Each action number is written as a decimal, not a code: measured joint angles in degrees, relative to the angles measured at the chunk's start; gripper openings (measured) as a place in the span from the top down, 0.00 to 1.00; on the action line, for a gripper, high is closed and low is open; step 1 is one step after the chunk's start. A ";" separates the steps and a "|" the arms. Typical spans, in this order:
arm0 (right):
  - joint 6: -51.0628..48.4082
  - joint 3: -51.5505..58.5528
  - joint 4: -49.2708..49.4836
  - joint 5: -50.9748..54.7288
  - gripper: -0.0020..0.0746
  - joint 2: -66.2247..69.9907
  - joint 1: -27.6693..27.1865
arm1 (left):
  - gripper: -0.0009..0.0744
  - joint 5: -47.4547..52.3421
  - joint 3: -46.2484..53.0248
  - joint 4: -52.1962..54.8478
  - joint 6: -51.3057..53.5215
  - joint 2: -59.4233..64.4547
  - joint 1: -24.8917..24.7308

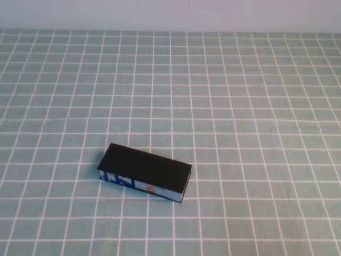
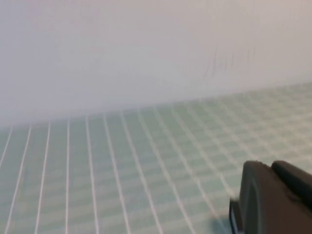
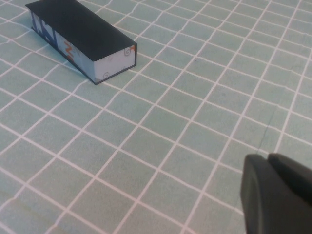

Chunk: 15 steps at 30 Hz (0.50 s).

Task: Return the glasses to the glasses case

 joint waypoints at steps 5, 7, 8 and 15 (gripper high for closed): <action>-0.22 0.00 0.00 0.00 0.99 0.00 0.00 | 0.99 -20.19 8.08 -6.50 10.61 0.10 1.54; -0.22 0.00 0.00 0.00 0.99 0.00 0.00 | 0.99 -23.00 10.36 -11.26 12.95 0.10 3.73; -0.22 0.00 0.00 0.00 0.99 0.00 0.00 | 0.99 -23.63 11.37 -12.75 13.52 0.22 5.26; -0.22 0.04 0.00 0.00 0.99 0.00 0.00 | 0.99 -24.46 18.84 -14.70 12.21 -0.22 14.91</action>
